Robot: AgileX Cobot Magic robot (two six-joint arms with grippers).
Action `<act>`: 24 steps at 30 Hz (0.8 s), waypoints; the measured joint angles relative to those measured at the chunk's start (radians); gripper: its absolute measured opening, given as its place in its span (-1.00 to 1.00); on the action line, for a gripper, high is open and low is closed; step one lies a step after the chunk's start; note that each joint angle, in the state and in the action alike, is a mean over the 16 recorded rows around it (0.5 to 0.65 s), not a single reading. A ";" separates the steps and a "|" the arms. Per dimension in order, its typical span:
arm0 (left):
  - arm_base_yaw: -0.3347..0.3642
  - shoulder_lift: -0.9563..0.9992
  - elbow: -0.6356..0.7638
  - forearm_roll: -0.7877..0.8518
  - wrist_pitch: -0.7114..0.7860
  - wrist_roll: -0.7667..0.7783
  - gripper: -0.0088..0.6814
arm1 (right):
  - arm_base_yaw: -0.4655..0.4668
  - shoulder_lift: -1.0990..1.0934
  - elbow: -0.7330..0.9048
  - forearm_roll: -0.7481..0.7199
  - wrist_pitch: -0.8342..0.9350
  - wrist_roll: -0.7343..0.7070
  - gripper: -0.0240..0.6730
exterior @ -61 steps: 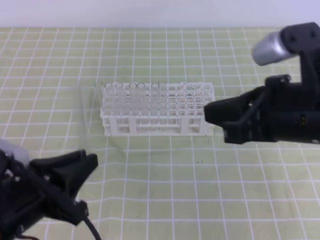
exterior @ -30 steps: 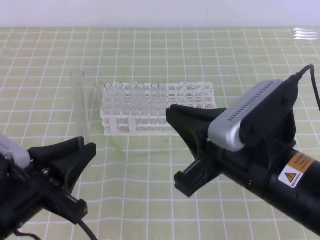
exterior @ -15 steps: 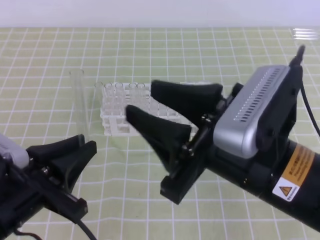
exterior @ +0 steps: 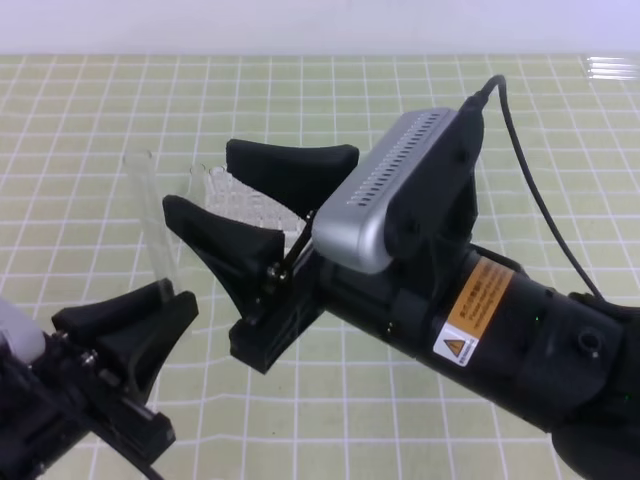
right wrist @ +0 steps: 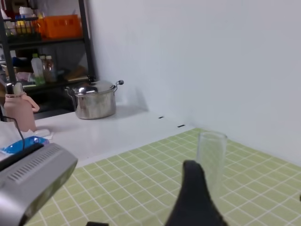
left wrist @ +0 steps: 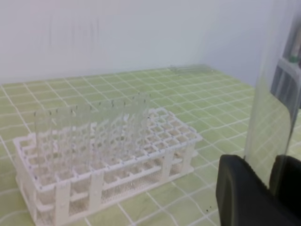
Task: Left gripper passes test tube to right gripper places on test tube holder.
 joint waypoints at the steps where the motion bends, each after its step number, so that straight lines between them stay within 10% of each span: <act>1: 0.000 0.000 0.007 0.000 -0.009 -0.004 -0.75 | 0.000 0.006 -0.004 0.000 -0.001 0.004 0.30; 24: 0.001 0.000 0.103 0.174 -0.171 -0.135 -0.80 | 0.000 0.039 -0.013 -0.180 0.028 0.217 0.30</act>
